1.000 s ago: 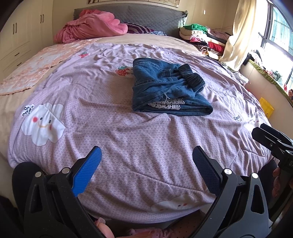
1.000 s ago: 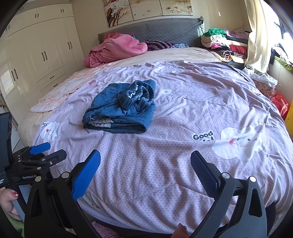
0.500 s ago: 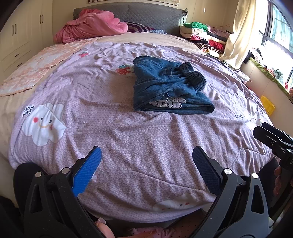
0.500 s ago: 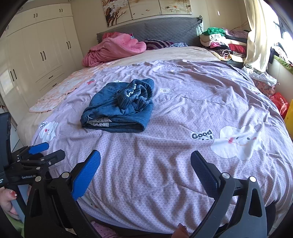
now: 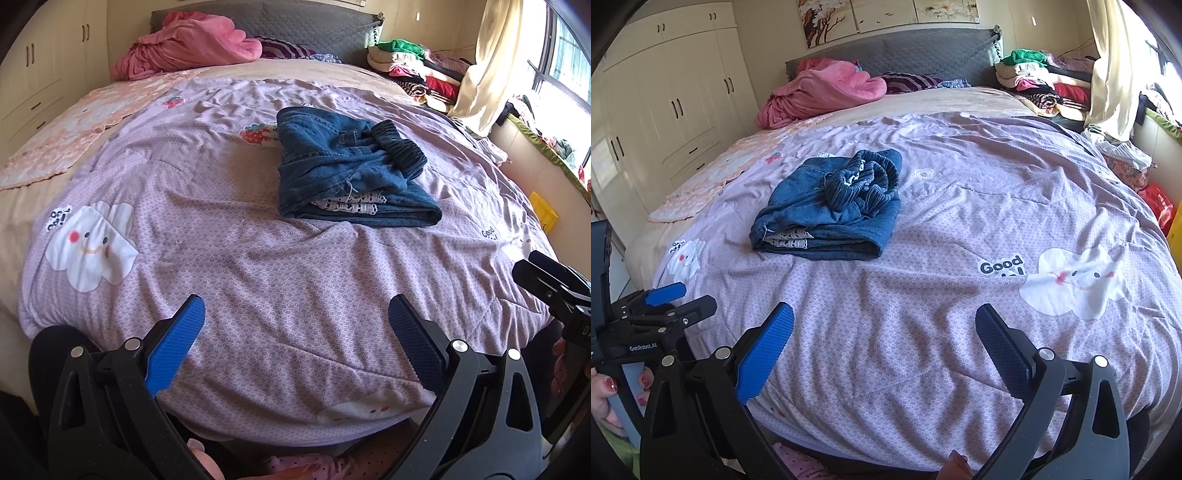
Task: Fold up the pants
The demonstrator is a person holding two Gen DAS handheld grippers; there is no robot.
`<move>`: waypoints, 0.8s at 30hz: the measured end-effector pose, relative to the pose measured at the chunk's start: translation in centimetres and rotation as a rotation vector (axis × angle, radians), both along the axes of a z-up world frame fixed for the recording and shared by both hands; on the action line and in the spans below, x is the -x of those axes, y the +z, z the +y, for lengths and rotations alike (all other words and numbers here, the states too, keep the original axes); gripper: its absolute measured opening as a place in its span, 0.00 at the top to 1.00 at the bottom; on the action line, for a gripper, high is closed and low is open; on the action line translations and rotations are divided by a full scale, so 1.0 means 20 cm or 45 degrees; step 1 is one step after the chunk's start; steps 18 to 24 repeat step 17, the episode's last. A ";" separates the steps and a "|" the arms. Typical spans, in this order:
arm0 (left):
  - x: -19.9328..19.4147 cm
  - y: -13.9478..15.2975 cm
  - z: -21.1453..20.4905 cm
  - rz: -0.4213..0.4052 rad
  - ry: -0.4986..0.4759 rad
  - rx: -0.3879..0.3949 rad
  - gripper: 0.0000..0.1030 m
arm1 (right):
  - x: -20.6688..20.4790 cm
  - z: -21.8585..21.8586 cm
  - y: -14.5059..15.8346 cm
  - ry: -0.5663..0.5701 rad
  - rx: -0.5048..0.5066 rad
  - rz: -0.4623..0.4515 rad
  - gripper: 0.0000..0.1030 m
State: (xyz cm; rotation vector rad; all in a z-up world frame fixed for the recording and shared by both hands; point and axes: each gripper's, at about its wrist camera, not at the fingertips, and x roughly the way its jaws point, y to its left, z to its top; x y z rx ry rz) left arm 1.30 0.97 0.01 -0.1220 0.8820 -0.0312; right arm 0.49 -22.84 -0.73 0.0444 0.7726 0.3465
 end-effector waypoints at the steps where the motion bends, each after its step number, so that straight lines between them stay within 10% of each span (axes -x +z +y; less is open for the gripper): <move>1: -0.01 0.00 0.01 0.005 0.005 0.001 0.09 | -0.01 -0.01 0.00 -0.006 -0.001 0.001 0.05; 9: -0.20 0.01 0.27 0.002 0.164 -0.022 0.09 | -0.28 -0.34 -0.04 -0.214 0.027 0.032 0.05; 17: -0.85 -0.07 0.97 0.117 0.506 -0.131 0.09 | -0.89 -1.12 -0.15 -0.674 0.247 0.085 0.05; 24: -0.85 -0.07 0.97 0.117 0.506 -0.131 0.09 | -0.89 -1.12 -0.15 -0.674 0.247 0.085 0.05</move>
